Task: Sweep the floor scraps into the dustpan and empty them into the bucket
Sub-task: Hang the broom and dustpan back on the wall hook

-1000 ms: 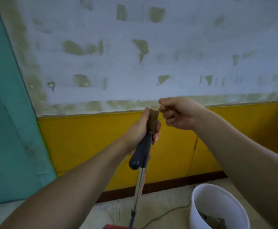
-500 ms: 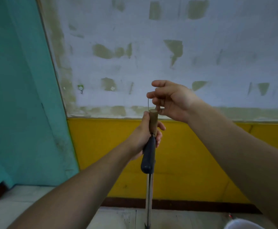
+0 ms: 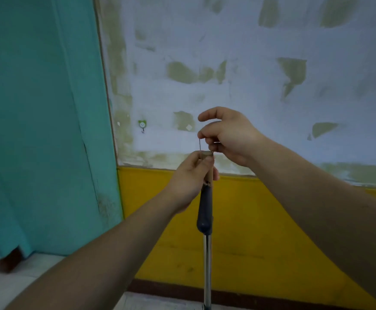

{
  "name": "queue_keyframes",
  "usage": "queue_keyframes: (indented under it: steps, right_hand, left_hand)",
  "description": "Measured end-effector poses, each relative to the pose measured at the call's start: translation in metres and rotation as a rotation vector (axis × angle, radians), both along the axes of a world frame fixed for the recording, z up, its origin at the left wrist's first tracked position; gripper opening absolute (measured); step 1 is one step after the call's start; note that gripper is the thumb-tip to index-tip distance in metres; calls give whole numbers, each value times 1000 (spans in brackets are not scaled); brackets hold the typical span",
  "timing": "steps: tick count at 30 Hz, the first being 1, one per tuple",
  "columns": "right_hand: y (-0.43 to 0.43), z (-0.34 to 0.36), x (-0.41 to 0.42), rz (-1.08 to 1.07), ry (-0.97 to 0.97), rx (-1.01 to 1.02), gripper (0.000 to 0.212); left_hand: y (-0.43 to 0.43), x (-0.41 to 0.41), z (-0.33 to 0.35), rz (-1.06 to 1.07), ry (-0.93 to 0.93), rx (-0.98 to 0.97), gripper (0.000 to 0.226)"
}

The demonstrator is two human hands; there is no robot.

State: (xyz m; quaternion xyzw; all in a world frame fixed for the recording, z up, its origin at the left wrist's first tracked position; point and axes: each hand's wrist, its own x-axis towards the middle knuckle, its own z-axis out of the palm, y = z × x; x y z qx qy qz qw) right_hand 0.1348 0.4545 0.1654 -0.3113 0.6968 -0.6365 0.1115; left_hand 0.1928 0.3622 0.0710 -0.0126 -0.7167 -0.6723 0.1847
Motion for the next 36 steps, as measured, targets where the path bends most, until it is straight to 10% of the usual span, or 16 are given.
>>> queue_keyframes:
  steps: [19, 26, 36]
  right_hand:
    - [-189, -45, -82, -188, 782, 798, 28]
    - [-237, -49, -136, 88, -97, 289, 11]
    - [-295, -75, -194, 55, -30, 393, 10]
  left_hand:
    - [-199, -45, -14, 126, 27, -8, 15]
    - [-254, -89, -18, 236, -22, -35, 16]
    - [-319, -145, -31, 348, -128, -54, 12]
